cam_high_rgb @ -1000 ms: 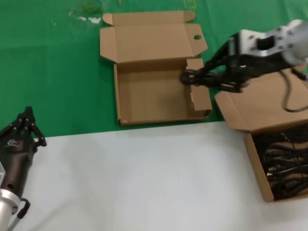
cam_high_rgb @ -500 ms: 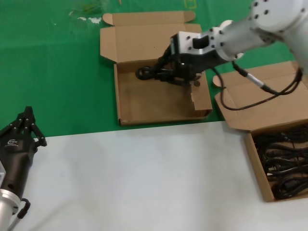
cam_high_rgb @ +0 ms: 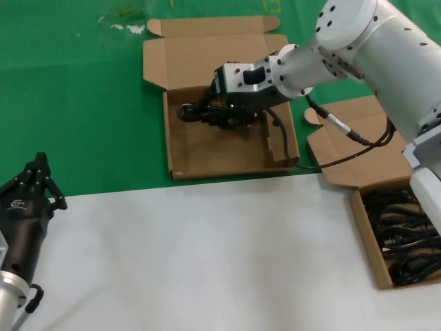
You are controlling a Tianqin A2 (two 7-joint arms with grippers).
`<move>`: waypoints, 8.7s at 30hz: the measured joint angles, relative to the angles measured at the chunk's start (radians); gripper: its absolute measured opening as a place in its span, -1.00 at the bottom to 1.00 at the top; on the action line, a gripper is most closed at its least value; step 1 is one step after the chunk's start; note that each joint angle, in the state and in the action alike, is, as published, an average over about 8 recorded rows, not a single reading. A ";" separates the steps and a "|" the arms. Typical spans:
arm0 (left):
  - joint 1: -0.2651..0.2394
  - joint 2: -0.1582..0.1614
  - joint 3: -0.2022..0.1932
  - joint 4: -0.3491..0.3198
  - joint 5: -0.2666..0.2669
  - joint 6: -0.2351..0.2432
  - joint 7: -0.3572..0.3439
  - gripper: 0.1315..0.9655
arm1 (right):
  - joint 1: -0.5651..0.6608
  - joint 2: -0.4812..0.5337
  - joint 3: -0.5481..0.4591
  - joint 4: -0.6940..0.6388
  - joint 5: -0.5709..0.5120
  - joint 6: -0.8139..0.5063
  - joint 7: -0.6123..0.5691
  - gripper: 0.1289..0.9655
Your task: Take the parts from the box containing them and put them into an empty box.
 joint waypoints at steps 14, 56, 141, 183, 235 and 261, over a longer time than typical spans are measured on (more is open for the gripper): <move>0.000 0.000 0.000 0.000 0.000 0.000 0.000 -0.98 | -0.076 0.095 -0.001 0.244 0.006 -0.059 0.120 -0.32; 0.000 0.000 0.000 0.000 0.000 0.000 0.000 -0.34 | -0.621 0.281 0.238 0.882 0.258 0.197 0.313 0.99; 0.000 0.000 0.000 0.000 0.000 0.000 0.000 1.00 | -1.377 0.264 0.574 1.374 0.571 0.860 0.429 1.00; 0.000 0.000 0.000 0.000 0.000 0.000 0.000 1.00 | -1.377 0.264 0.574 1.374 0.571 0.860 0.429 1.00; 0.000 0.000 0.000 0.000 0.000 0.000 0.000 1.00 | -1.377 0.264 0.574 1.374 0.571 0.860 0.429 1.00; 0.000 0.000 0.000 0.000 0.000 0.000 0.000 1.00 | -1.377 0.264 0.574 1.374 0.571 0.860 0.429 1.00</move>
